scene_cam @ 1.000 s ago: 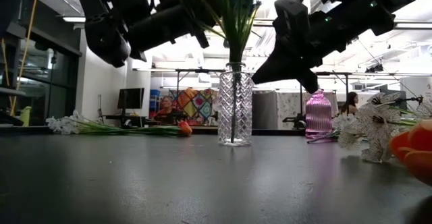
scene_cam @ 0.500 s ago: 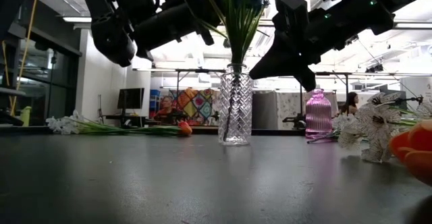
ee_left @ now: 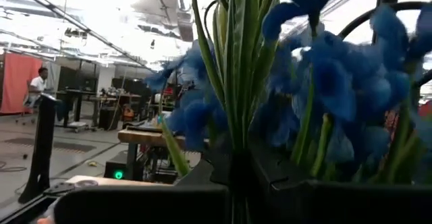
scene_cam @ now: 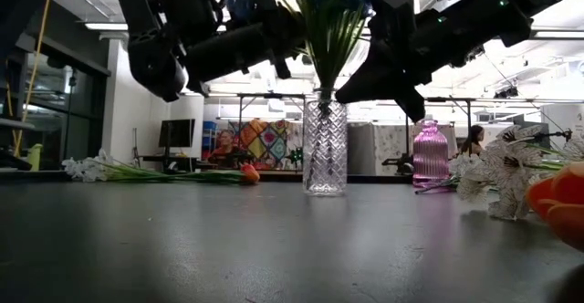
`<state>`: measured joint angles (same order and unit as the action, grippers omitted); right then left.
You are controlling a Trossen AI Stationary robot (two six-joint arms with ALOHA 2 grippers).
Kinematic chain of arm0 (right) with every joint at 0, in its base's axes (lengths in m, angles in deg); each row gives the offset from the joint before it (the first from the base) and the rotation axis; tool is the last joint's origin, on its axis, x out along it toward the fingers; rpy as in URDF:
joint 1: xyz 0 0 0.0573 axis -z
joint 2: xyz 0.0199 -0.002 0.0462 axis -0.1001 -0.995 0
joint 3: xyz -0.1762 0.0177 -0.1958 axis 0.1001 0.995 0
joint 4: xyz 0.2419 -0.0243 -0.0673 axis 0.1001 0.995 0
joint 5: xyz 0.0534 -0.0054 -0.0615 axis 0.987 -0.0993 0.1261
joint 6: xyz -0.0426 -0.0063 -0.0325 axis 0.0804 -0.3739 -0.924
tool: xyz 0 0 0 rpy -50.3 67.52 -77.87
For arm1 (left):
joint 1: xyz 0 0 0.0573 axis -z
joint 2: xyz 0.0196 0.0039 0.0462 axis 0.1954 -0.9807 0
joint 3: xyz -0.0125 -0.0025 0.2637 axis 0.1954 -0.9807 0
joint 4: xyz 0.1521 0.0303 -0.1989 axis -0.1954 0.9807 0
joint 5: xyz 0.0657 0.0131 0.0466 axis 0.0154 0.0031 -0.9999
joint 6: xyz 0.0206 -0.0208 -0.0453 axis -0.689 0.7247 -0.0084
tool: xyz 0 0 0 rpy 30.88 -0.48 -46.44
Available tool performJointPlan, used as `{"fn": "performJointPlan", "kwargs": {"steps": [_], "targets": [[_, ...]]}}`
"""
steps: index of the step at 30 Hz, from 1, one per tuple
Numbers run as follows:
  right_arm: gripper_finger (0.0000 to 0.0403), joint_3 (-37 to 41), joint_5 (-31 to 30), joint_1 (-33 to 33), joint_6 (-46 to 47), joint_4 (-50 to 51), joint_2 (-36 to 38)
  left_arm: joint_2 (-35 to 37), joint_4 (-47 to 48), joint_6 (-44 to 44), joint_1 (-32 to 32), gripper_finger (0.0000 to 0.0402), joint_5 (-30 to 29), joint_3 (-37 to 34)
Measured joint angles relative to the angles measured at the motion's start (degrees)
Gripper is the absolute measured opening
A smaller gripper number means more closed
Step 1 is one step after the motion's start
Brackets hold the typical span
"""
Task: Sort flowers into vase by color
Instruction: Put the blue flowers into the top transparent vase
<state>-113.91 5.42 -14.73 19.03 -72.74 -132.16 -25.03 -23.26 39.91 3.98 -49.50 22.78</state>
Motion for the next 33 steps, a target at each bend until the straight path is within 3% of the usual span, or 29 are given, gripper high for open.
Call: {"fn": "performJointPlan", "kwargs": {"steps": [16,33], "targets": [[0.0000,0.00,-0.02,0.12,-2.44,-2.10,0.00,-2.66,0.06,1.64,0.00,0.0000,-0.04,-0.33],[0.0000,0.00,0.00,0.12,-3.53,-2.10,0.00,-2.55,6.43,0.59,-0.71,0.0000,1.67,-0.31]]}}
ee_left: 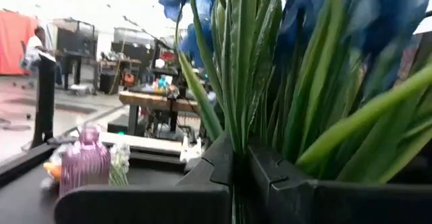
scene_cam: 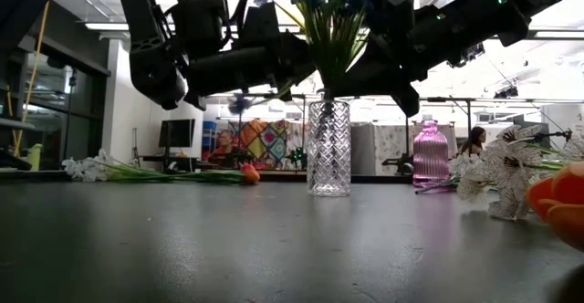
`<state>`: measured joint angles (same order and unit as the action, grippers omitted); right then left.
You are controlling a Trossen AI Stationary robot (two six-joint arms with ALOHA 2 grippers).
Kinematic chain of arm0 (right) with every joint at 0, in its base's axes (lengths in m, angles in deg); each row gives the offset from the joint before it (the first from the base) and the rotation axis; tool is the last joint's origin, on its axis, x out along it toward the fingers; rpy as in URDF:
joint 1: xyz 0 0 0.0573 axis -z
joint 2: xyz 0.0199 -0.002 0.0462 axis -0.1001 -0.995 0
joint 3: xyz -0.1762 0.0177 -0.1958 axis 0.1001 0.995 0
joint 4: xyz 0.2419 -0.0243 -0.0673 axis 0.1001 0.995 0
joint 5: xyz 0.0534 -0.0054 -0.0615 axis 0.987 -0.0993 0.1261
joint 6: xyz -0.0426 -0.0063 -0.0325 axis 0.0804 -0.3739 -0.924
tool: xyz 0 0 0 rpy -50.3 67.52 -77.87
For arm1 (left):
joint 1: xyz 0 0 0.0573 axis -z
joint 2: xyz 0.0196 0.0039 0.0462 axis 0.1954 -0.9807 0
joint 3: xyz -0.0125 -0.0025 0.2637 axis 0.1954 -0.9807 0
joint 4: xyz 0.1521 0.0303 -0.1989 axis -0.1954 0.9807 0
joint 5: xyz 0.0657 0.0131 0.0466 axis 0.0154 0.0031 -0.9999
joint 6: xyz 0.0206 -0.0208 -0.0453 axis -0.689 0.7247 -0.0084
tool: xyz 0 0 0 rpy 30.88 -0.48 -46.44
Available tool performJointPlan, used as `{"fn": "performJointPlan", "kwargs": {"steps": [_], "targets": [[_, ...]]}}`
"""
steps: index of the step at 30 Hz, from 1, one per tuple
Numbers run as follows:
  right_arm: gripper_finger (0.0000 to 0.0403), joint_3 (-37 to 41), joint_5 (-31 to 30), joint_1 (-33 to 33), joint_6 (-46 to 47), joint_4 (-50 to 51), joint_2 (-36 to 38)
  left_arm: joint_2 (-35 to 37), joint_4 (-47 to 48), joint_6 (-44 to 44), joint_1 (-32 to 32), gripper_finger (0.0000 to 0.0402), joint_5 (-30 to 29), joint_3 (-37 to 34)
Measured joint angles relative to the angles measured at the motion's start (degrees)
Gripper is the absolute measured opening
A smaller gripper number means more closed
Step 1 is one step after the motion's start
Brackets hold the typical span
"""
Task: Sort flowers into vase by color
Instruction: Put the blue flowers into the top transparent vase
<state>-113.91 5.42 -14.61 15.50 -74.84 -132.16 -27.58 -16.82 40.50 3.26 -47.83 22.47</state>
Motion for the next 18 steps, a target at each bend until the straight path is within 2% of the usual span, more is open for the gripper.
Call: {"fn": "performJointPlan", "kwargs": {"steps": [8,18], "targets": [[0.0000,0.00,0.00,0.00,-0.42,0.00,0.00,0.15,1.82,2.04,0.16,0.0002,1.47,-0.02],[0.0000,0.00,0.00,0.00,-0.44,0.00,0.00,0.35,5.20,8.00,-0.71,0.0037,1.72,-0.02]]}}
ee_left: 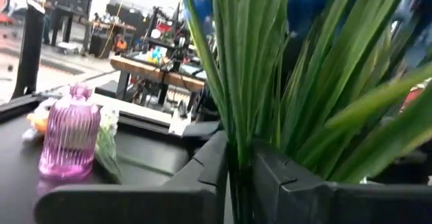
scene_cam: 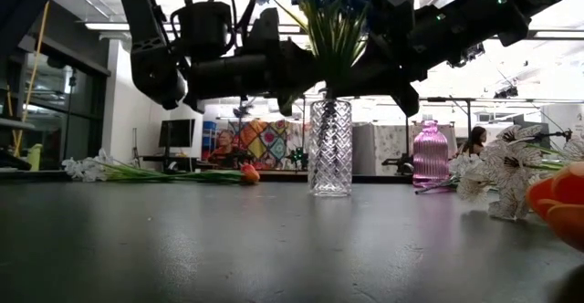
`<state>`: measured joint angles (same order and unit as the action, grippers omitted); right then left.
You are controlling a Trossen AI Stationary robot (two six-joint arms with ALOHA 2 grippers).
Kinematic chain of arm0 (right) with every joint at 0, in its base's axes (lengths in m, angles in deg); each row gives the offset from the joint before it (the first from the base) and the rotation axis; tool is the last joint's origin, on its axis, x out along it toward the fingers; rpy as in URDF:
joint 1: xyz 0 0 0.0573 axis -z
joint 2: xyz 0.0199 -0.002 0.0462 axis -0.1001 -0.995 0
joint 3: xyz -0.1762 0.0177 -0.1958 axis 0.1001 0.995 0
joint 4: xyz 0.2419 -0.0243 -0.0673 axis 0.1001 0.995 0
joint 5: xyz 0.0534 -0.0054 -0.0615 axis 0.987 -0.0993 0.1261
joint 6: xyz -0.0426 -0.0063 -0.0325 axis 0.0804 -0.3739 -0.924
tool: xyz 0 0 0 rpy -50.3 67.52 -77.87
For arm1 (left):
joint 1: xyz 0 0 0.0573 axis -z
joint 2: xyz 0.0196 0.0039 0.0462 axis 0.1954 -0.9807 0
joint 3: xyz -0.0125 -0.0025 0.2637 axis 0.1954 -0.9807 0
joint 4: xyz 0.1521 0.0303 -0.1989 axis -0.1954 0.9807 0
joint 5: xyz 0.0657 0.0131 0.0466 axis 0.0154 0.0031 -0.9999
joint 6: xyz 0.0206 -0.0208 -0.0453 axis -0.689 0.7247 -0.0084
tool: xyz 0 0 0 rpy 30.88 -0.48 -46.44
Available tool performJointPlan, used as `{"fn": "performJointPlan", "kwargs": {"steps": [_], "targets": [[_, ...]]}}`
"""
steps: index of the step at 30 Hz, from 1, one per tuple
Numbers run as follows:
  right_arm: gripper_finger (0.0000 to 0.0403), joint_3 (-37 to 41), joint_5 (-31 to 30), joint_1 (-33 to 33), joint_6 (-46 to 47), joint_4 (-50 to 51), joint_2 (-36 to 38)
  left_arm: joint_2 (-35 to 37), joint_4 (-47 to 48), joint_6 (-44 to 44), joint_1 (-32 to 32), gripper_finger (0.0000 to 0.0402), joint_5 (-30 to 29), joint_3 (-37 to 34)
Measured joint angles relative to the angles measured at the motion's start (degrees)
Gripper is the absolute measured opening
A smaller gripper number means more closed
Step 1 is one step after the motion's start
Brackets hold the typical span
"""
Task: Sort flowers into vase by color
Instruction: Put the blue flowers into the top transparent vase
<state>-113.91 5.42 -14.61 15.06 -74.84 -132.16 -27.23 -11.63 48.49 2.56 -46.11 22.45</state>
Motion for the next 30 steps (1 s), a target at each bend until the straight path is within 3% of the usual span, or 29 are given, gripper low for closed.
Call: {"fn": "performJointPlan", "kwargs": {"steps": [10,22,30], "targets": [[0.0000,0.00,0.48,-0.11,0.00,0.02,0.00,0.00,4.75,-6.39,0.75,0.0099,4.19,0.02],[0.0000,0.00,0.83,0.00,0.00,0.02,0.00,1.63,6.93,-3.13,-0.04,0.0111,6.42,-0.13],[0.0000,0.00,1.08,0.04,-0.91,0.02,0.00,8.75,21.66,-5.27,-1.46,0.0148,7.71,-0.11]]}}
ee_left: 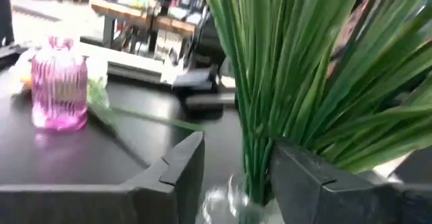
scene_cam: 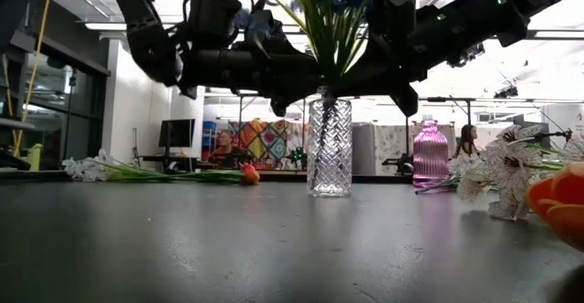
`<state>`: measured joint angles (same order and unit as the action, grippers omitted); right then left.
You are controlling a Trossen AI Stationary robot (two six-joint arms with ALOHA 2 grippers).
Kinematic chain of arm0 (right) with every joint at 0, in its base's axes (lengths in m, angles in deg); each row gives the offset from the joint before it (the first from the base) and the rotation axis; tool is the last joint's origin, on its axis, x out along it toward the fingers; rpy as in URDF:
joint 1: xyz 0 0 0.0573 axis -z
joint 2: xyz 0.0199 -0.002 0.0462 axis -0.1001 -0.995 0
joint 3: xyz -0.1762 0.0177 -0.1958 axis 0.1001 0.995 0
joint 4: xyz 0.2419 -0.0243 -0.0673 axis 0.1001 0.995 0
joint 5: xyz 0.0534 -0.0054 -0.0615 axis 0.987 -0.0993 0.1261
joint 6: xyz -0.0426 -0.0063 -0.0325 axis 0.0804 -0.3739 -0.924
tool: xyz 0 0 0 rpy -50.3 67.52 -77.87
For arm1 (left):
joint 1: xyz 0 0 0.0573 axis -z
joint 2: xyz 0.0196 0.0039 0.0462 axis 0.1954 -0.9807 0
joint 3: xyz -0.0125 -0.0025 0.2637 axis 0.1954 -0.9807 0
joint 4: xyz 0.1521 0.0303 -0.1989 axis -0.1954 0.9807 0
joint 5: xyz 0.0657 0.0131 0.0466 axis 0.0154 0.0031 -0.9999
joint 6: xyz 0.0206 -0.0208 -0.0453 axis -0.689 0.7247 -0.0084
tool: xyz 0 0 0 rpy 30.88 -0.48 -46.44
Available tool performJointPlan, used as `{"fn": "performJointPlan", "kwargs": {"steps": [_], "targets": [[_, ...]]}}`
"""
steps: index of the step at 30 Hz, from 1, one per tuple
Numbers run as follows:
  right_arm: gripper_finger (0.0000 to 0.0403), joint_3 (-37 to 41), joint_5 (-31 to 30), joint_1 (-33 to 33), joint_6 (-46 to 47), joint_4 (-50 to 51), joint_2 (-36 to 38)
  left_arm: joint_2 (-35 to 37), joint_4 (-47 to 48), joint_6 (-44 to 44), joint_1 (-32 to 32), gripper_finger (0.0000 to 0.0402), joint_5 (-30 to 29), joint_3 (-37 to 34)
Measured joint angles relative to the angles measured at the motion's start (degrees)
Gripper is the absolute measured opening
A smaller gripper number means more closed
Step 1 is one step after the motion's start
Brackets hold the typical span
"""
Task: Sort flowers into vase by color
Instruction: Put the blue flowers into the top transparent vase
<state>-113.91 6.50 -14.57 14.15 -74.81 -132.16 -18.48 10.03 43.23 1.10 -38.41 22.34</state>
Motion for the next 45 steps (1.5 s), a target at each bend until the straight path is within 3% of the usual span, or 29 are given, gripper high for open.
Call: {"fn": "performJointPlan", "kwargs": {"steps": [13,26,32,38,41,45], "targets": [[0.0000,0.00,0.30,-0.02,-1.52,-0.47,0.00,14.24,27.15,-14.87,0.08,0.0205,-1.73,0.00],[0.0000,0.00,0.39,-0.04,-1.66,-1.07,0.00,19.51,32.11,-15.65,0.06,0.0219,-2.63,0.04],[0.0000,0.00,0.45,-0.04,-2.09,-1.31,-0.02,23.44,39.85,-21.17,0.06,0.0219,-2.91,0.04],[0.0000,0.00,0.47,-0.04,-2.70,-1.29,-0.02,28.75,47.49,-28.02,0.04,0.0219,-7.65,0.07],[0.0000,0.01,0.47,-0.04,-2.70,-1.30,-0.02,30.76,47.60,-30.64,-0.48,0.0219,-11.21,0.07],[0.0000,0.00,0.47,-0.04,-2.70,-1.60,-0.02,30.79,43.23,-29.63,-3.33,0.0219,-10.08,0.09]]}}
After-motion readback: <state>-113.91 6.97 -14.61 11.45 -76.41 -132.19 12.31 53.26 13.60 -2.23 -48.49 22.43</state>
